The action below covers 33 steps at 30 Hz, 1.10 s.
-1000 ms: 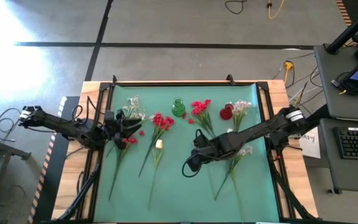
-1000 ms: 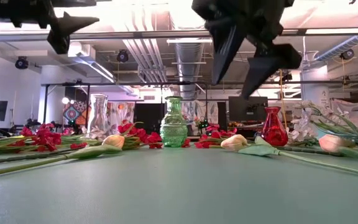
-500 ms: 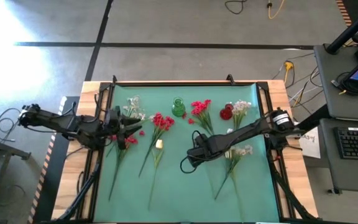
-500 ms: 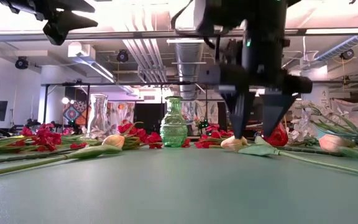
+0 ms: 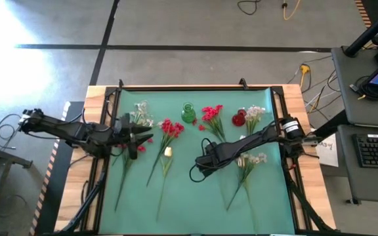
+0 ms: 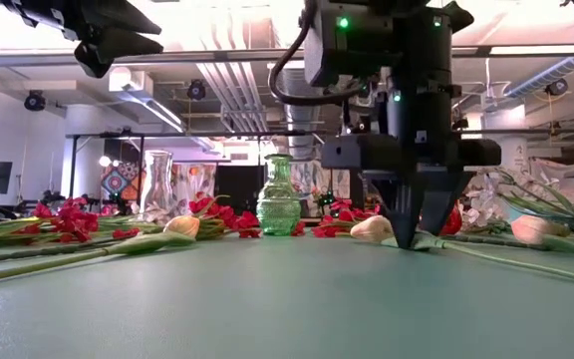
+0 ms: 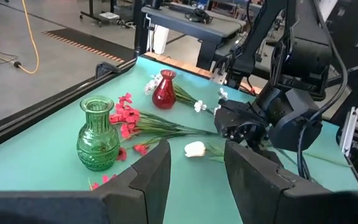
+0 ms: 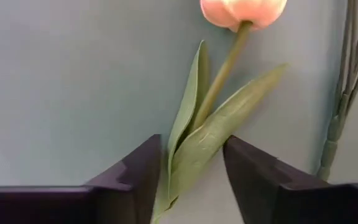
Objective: Sort flowers into vase by color
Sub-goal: Put the right white tulip into the green vase
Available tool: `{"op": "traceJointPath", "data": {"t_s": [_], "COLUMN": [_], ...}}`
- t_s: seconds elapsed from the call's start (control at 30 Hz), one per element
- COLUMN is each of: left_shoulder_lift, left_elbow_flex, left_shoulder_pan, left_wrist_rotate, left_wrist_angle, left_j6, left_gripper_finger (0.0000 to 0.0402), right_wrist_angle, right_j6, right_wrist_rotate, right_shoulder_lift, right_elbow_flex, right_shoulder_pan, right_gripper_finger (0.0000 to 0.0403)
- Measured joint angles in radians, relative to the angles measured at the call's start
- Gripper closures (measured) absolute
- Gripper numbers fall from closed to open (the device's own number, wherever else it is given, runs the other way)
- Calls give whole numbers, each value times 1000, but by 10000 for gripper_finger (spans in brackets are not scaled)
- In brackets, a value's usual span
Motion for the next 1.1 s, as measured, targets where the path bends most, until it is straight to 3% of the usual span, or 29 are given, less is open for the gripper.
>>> {"op": "traceJointPath", "data": {"t_s": [0.33, 0.73, 0.93, 1.1], "left_shoulder_lift": [39, 44, 47, 61], "left_elbow_flex": [1, 1, 1, 1], "left_shoulder_pan": [0, 0, 0, 0], "left_wrist_rotate": [-1, -1, -1, -1], "left_wrist_angle": [9, 7, 7, 8], "left_j6": [0, 0, 0, -20], "left_gripper_finger": [263, 263, 263, 263], "right_wrist_angle": [35, 61, 199, 440], "right_j6": [-26, -41, -145, -360], "right_wrist_rotate": [-4, 37, 155, 303], "right_shoulder_lift": [14, -107, -218, -296], "right_elbow_flex": [2, -2, -2, -11], "right_shoulder_pan": [0, 0, 0, -9], "right_gripper_finger": [384, 385, 385, 385]}}
